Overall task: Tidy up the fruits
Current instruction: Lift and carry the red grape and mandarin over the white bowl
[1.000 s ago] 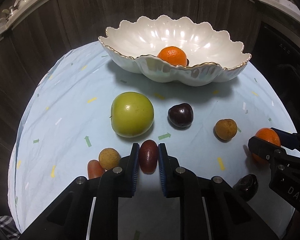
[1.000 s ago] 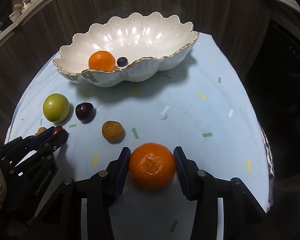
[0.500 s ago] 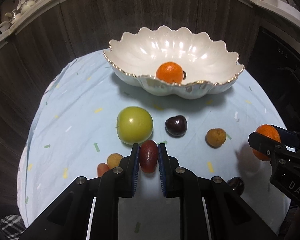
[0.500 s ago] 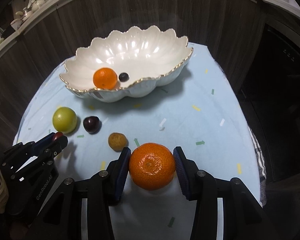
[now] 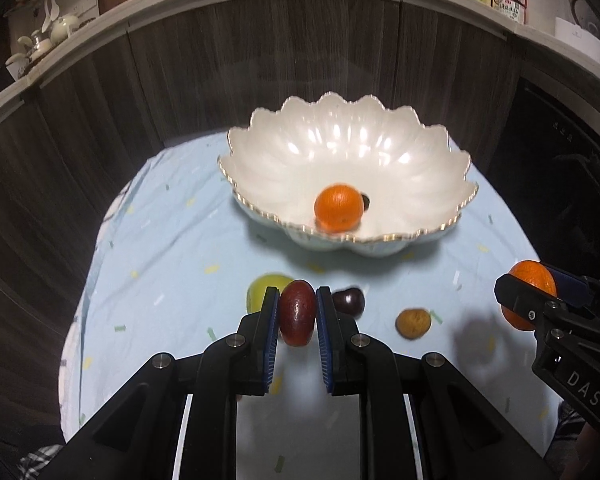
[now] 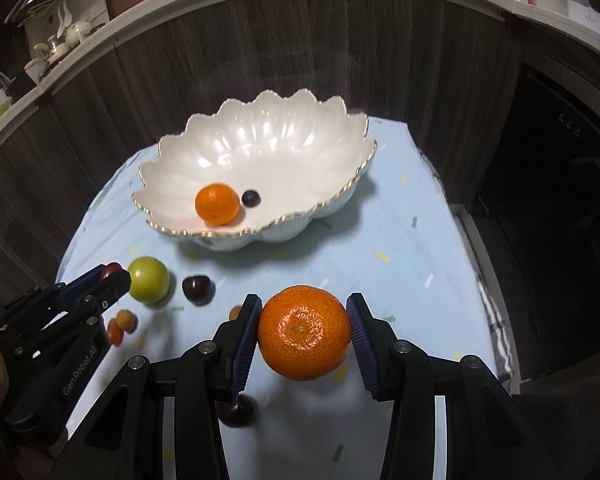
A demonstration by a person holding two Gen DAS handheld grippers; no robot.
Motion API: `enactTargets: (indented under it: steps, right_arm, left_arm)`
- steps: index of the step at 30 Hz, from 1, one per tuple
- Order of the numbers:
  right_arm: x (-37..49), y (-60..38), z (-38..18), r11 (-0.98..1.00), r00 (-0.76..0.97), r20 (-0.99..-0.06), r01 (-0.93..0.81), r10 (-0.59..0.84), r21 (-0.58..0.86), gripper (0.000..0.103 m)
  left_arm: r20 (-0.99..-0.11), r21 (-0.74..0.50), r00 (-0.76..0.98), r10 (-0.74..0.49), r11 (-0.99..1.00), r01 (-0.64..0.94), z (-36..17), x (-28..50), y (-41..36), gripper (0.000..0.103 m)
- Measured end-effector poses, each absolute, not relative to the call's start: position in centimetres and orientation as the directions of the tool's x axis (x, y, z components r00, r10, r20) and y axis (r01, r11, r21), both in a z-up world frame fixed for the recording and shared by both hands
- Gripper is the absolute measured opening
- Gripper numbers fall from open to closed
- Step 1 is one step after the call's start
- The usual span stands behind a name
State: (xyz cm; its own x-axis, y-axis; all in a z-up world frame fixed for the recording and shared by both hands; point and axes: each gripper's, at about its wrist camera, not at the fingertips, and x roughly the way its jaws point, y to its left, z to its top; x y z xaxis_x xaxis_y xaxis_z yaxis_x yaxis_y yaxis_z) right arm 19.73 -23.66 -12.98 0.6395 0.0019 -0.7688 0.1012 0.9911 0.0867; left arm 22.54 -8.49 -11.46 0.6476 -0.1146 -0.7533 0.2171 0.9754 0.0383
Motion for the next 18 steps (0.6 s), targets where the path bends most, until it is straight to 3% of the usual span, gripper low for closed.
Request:
enactTargets:
  steps: [18]
  right_arm:
    - [25.1, -25.5, -7.6, 0.994, 0.742, -0.670, 0.091, -0.024, 0.065, 0.045]
  left_arm:
    - [-0.683, 0.044, 0.719, -0.125, 0.977, 0.211, -6.0, 27.9, -9.4, 0.019]
